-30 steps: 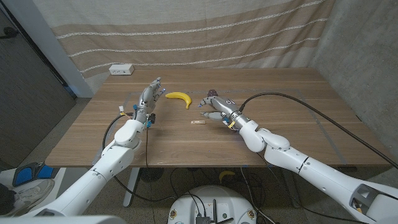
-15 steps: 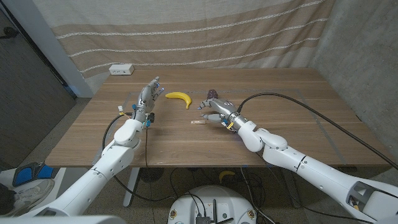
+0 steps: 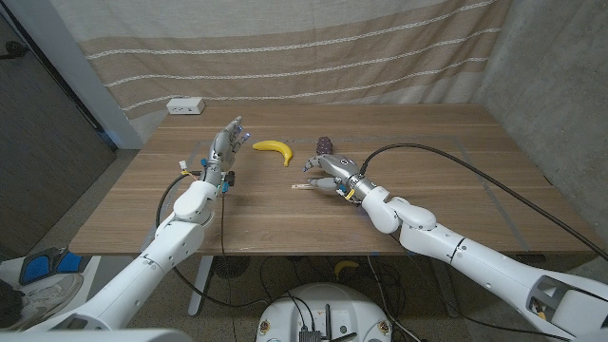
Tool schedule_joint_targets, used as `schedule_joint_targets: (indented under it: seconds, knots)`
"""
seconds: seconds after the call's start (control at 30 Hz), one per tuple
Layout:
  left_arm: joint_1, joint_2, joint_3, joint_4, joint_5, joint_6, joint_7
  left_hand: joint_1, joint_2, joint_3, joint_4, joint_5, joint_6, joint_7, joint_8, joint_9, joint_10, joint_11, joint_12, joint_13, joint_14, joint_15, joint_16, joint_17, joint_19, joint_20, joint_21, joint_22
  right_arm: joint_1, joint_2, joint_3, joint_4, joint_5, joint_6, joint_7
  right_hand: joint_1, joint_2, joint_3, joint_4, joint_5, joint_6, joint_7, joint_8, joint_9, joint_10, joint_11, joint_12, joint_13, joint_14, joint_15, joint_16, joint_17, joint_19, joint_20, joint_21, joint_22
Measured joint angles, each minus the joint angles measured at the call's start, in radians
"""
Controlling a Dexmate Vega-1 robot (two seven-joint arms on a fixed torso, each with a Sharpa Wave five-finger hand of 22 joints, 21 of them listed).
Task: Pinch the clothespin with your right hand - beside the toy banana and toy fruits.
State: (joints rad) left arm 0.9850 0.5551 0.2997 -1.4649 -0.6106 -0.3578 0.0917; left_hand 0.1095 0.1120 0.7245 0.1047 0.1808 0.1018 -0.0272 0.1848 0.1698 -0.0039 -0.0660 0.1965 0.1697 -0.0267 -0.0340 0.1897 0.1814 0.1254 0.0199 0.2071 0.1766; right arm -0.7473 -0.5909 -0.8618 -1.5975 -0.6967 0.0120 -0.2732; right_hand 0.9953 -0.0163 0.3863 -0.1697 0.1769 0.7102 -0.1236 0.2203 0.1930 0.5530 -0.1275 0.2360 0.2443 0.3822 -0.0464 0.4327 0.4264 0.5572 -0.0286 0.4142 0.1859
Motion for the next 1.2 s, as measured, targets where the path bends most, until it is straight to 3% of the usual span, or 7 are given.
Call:
schedule_joint_targets:
  seconds: [0.43,0.5,1.2]
  knots:
    - [-0.009,0.001,0.003,0.015,-0.002,-0.013,-0.022,-0.008,0.0,0.0,0.0,0.0,0.0,0.0,-0.004,0.0,0.0,0.0,-0.004,0.0,0.0,0.0,-0.005,-0.005,0.005,0.005,0.0,0.0,0.01,0.007,-0.024,0.016,-0.019,-0.028,0.008,0.001,-0.001,0.0,0.0,0.005,0.0,0.0,0.0,0.0,-0.001,-0.001,0.0,0.0,0.0,0.0,0.0,0.0,0.0,0.0,0.0,0.0]
    - [-0.009,0.001,0.003,0.016,-0.002,-0.014,-0.024,-0.008,0.0,0.0,0.0,0.0,0.0,0.0,-0.004,0.0,0.0,0.0,-0.004,0.0,0.0,0.0,-0.005,-0.005,0.005,0.005,0.0,0.0,0.01,0.007,-0.025,0.016,-0.02,-0.031,0.009,0.016,-0.015,0.0,0.0,0.005,0.0,0.0,0.0,0.0,-0.001,-0.001,0.0,0.0,0.0,0.0,0.0,0.0,0.0,0.0,0.0,0.0]
    - [-0.002,0.011,0.006,-0.002,0.006,-0.019,-0.029,-0.013,-0.005,-0.004,-0.005,0.005,-0.005,-0.02,-0.004,0.0,0.0,0.0,-0.004,0.0,0.0,0.0,-0.009,-0.014,0.005,0.005,0.0,0.0,-0.001,-0.001,-0.036,0.033,-0.014,-0.046,0.006,0.033,0.002,0.0,0.0,0.005,0.024,0.002,0.006,0.0,-0.001,-0.001,0.0,0.0,0.0,0.0,-0.008,-0.003,0.007,-0.015,0.004,0.0]
